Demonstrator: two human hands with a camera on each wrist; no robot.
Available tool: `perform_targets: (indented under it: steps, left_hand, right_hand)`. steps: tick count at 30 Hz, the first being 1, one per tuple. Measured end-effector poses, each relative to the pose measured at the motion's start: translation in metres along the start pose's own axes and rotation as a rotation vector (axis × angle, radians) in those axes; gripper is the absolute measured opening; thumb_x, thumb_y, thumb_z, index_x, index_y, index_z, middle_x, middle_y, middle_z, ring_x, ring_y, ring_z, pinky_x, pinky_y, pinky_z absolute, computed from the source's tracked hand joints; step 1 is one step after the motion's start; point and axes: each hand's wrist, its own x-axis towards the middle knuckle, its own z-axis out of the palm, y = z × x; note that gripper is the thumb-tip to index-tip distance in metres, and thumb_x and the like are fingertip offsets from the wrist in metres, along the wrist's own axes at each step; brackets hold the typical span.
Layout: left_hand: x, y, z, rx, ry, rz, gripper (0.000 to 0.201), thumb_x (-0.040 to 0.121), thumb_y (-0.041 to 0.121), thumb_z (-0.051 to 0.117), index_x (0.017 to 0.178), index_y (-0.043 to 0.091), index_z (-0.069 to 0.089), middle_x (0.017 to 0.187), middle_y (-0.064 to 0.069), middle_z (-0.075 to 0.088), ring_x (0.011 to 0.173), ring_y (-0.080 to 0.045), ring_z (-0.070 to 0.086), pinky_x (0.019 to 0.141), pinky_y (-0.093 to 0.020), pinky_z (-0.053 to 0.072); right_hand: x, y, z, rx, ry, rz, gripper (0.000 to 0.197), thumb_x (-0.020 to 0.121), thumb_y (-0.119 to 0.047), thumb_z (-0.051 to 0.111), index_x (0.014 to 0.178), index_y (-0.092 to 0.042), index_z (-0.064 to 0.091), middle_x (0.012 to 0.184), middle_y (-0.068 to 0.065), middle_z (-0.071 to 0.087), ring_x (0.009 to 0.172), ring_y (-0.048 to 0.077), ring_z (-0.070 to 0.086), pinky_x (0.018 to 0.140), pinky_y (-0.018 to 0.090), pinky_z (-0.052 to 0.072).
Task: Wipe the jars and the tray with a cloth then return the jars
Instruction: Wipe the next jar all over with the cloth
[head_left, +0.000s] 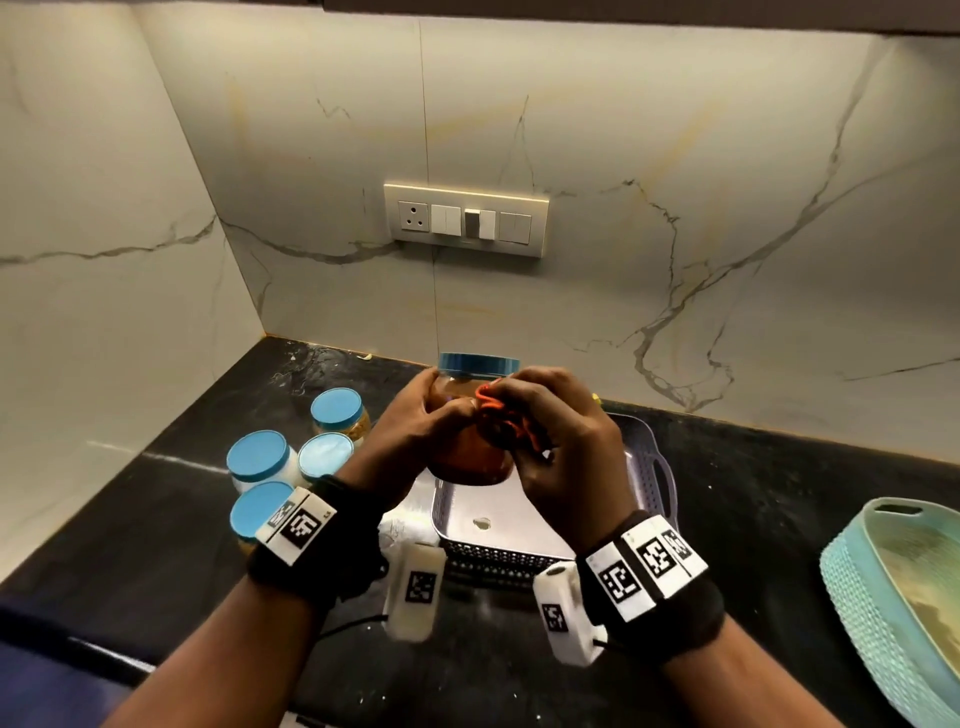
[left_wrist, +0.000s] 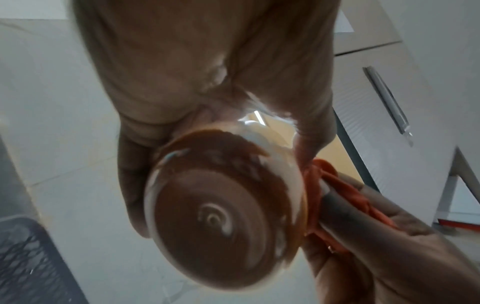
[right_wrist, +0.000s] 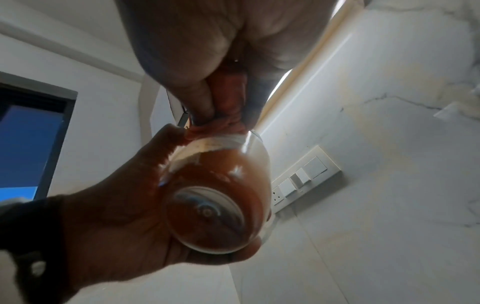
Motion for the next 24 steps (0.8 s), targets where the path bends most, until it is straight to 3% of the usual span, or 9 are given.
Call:
perform_targets:
  steps: [3, 6, 9, 11, 13, 15, 19, 22, 24]
  left_hand:
    - [-0.005, -0.007, 0.000, -0.086, 0.016, -0.027, 0.080, 0.065, 0.038, 0.078, 0.136, 0.011, 0.052, 0.128, -0.017, 0.067, 0.117, -0.031, 0.068, 0.090, -0.039, 0.060]
    - [-0.009, -0.016, -0.003, -0.152, 0.010, -0.072, 0.080, 0.066, 0.034, 0.078, 0.137, 0.012, 0.051, 0.129, -0.016, 0.067, 0.117, -0.032, 0.068, 0.087, -0.040, 0.060]
    - [-0.013, -0.023, -0.006, -0.172, -0.031, -0.116, 0.080, 0.065, 0.033, 0.082, 0.137, 0.016, 0.051, 0.127, -0.011, 0.070, 0.120, -0.032, 0.066, 0.088, -0.041, 0.059]
    - [-0.014, -0.024, -0.007, -0.159, -0.070, -0.139, 0.088, 0.061, 0.042, 0.092, 0.136, 0.017, 0.053, 0.126, -0.010, 0.071, 0.120, -0.031, 0.067, 0.089, -0.040, 0.059]
    - [-0.013, -0.021, -0.005, -0.137, -0.071, -0.140, 0.093, 0.058, 0.055, 0.093, 0.134, 0.017, 0.056, 0.125, -0.009, 0.072, 0.119, -0.029, 0.068, 0.089, -0.039, 0.059]
    - [-0.012, -0.018, -0.006, -0.097, -0.011, -0.122, 0.088, 0.058, 0.053, 0.093, 0.130, 0.016, 0.060, 0.122, -0.009, 0.073, 0.116, -0.028, 0.069, 0.088, -0.036, 0.060]
    - [-0.015, -0.016, -0.010, 0.003, 0.105, -0.078, 0.048, 0.075, 0.030, 0.081, 0.119, 0.016, 0.065, 0.108, -0.002, 0.078, 0.104, -0.021, 0.074, 0.081, -0.029, 0.060]
    - [-0.026, -0.011, -0.025, 0.083, 0.138, -0.114, 0.066, 0.067, 0.037, 0.083, 0.124, 0.013, 0.060, 0.112, -0.004, 0.076, 0.105, -0.020, 0.073, 0.080, -0.028, 0.060]
    - [-0.037, -0.006, -0.039, 0.236, 0.153, -0.145, 0.066, 0.071, 0.033, 0.086, 0.127, 0.013, 0.057, 0.116, -0.002, 0.072, 0.106, -0.016, 0.071, 0.083, -0.027, 0.060]
  right_hand:
    - [0.000, 0.005, -0.001, 0.058, 0.006, 0.016, 0.034, 0.078, -0.003, 0.080, 0.109, -0.012, 0.074, 0.110, 0.003, 0.065, 0.103, 0.013, 0.062, 0.089, 0.019, 0.050]
    - [-0.002, 0.013, 0.000, 0.115, -0.017, 0.109, 0.032, 0.078, -0.003, 0.079, 0.108, -0.012, 0.074, 0.107, -0.001, 0.067, 0.101, 0.005, 0.060, 0.088, 0.013, 0.048]
    - [-0.010, 0.019, 0.004, 0.186, -0.051, 0.213, 0.033, 0.078, 0.002, 0.075, 0.108, -0.013, 0.073, 0.105, -0.003, 0.068, 0.100, 0.005, 0.063, 0.088, 0.021, 0.054]
    - [-0.015, 0.022, 0.005, 0.213, -0.055, 0.249, 0.032, 0.079, 0.001, 0.075, 0.107, -0.014, 0.072, 0.104, -0.004, 0.069, 0.100, 0.007, 0.065, 0.087, 0.023, 0.055]
    - [-0.017, 0.023, 0.007, 0.206, -0.074, 0.245, 0.035, 0.078, 0.002, 0.076, 0.108, -0.015, 0.071, 0.104, -0.005, 0.069, 0.101, 0.005, 0.064, 0.087, 0.021, 0.054]
    - [-0.018, 0.024, 0.011, 0.210, -0.094, 0.237, 0.038, 0.076, 0.005, 0.075, 0.108, -0.015, 0.070, 0.104, -0.004, 0.068, 0.101, 0.004, 0.063, 0.088, 0.020, 0.054]
    - [-0.019, 0.028, 0.019, 0.300, -0.112, 0.304, 0.031, 0.080, -0.005, 0.070, 0.108, -0.016, 0.071, 0.104, -0.003, 0.070, 0.101, 0.010, 0.066, 0.086, 0.034, 0.058]
    - [-0.023, 0.039, 0.029, 0.317, -0.173, 0.338, 0.028, 0.080, -0.016, 0.070, 0.107, -0.020, 0.071, 0.103, -0.004, 0.071, 0.097, 0.013, 0.068, 0.082, 0.040, 0.059]
    - [-0.029, 0.046, 0.039, 0.331, -0.219, 0.368, 0.026, 0.080, -0.021, 0.073, 0.105, -0.026, 0.070, 0.101, -0.004, 0.071, 0.093, 0.017, 0.070, 0.079, 0.044, 0.059]
